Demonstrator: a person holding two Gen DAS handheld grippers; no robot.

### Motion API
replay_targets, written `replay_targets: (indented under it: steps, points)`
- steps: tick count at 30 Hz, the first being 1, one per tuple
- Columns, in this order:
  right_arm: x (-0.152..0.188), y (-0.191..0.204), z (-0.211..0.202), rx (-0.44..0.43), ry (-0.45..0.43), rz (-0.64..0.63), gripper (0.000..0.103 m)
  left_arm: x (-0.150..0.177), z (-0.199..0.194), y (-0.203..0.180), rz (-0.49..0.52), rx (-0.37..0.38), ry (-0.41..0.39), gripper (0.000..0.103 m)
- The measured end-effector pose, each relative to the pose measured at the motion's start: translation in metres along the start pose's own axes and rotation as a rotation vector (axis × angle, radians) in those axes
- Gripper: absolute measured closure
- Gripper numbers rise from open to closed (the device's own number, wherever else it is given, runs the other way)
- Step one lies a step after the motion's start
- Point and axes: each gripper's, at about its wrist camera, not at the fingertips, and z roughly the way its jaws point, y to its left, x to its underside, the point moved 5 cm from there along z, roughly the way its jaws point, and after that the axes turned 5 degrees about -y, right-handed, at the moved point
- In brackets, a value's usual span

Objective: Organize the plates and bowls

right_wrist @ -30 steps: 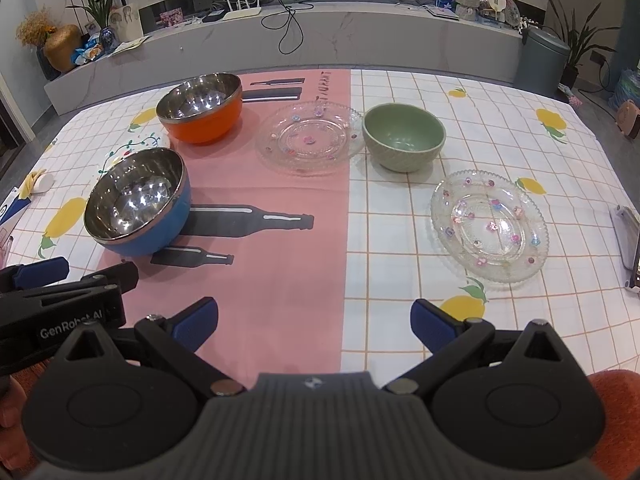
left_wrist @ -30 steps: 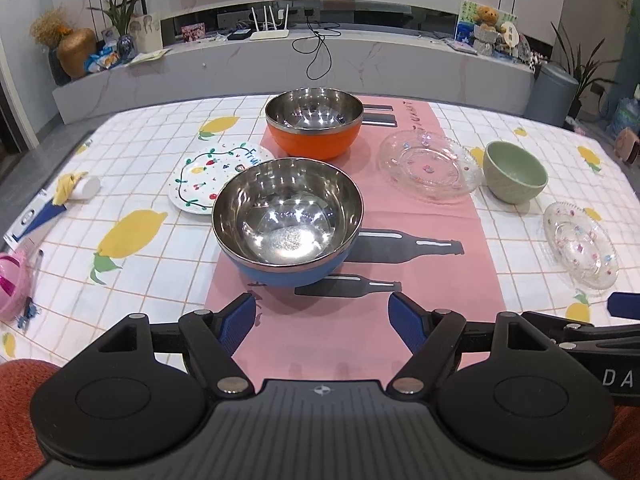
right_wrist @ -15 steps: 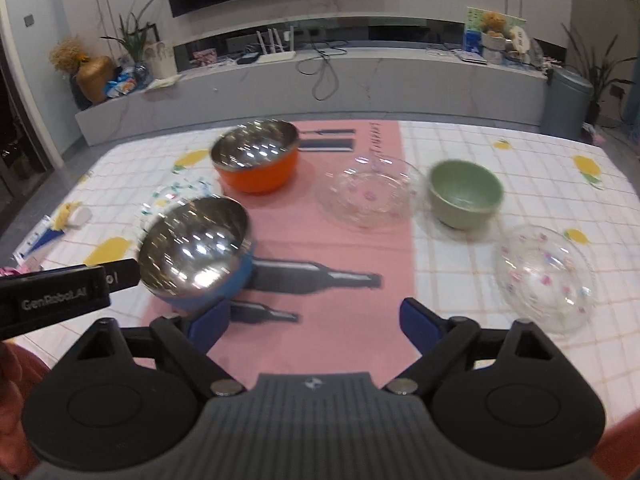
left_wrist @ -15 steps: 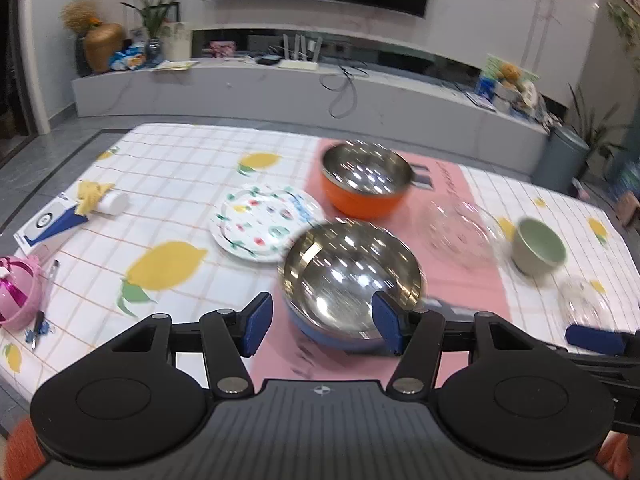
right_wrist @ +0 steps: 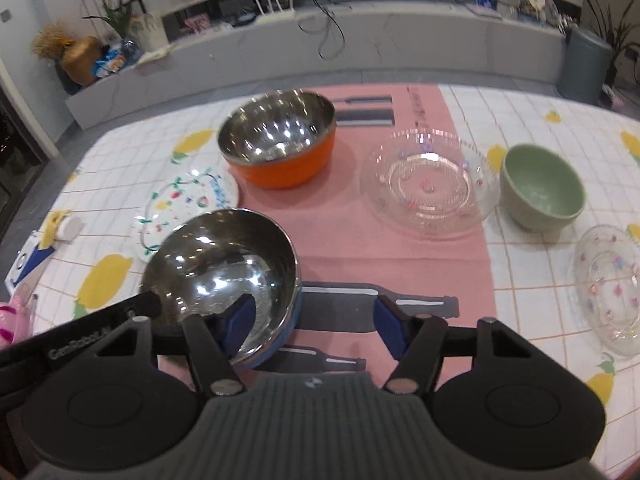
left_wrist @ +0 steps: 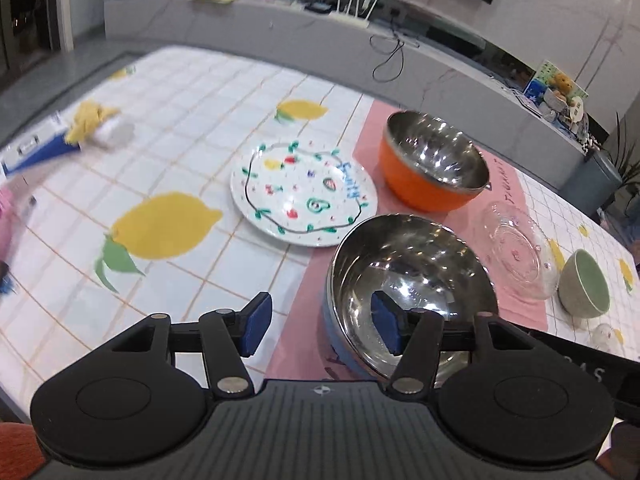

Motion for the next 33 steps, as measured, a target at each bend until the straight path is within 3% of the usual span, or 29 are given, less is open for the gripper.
replay_targets:
  steps: [7, 13, 24, 33]
  points:
    - [0.0, 0.002, 0.014, -0.019, 0.018, 0.038, 0.067, 0.004, 0.014, 0.003, -0.049, 0.007, 0.065, 0.068]
    - [0.001, 0.009, 0.014, -0.046, 0.031, 0.035, 0.095, 0.005, 0.01, -0.009, 0.001, 0.012, 0.062, 0.089]
    - [0.01, 0.006, -0.018, -0.053, 0.017, 0.036, 0.095, 0.014, -0.02, -0.017, 0.026, 0.003, 0.035, 0.091]
    - [0.034, -0.017, -0.068, -0.071, 0.027, 0.059, 0.095, 0.048, -0.055, -0.032, 0.04, 0.018, 0.065, 0.091]
